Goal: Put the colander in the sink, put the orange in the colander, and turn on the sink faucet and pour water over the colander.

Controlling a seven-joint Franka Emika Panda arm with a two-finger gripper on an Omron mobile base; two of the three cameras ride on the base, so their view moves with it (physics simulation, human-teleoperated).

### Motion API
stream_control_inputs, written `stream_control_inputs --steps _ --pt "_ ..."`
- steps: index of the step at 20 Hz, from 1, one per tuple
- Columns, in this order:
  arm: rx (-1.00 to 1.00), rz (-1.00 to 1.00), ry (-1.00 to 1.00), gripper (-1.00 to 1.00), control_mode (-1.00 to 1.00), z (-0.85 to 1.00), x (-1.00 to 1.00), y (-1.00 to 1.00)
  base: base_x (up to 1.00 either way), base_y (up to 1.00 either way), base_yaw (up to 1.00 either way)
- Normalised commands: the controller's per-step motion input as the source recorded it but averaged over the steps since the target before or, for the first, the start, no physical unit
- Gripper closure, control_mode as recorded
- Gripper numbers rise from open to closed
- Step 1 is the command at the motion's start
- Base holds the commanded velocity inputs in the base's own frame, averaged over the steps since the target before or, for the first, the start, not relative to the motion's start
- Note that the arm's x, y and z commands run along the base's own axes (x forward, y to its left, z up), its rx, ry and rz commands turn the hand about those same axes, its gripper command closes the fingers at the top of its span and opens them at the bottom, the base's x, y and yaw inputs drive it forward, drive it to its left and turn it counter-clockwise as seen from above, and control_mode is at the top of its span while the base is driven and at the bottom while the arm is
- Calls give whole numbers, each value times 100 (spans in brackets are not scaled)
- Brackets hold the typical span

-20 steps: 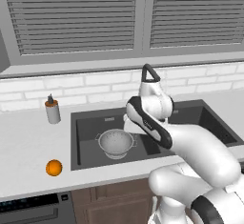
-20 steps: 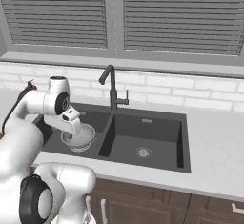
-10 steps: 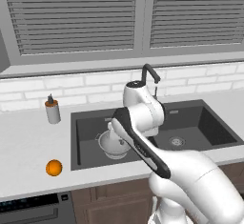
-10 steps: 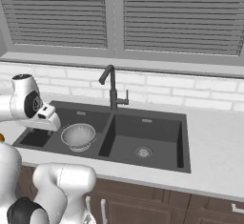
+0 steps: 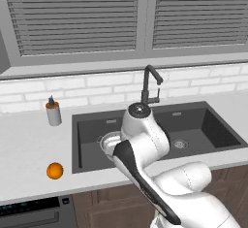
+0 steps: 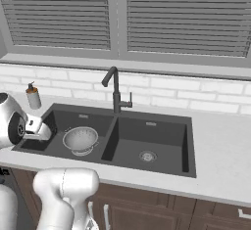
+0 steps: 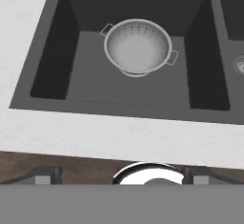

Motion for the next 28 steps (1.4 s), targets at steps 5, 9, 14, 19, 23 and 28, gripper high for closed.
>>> stream_control_inputs --steps 5,9,14,19,23,28 --pt "16 1 -4 -100 -100 2 9 37 0 0 0" --pt "7 3 11 -100 -100 21 8 47 0 0 0" --pt "0 7 31 -100 -100 22 7 43 0 0 0" --pt "0 9 29 -100 -100 11 5 29 0 0 0" --pt "0 10 14 -100 -100 -19 0 24 0 0 0" --pt "-2 12 1 -100 -100 -55 -13 18 0 0 0"
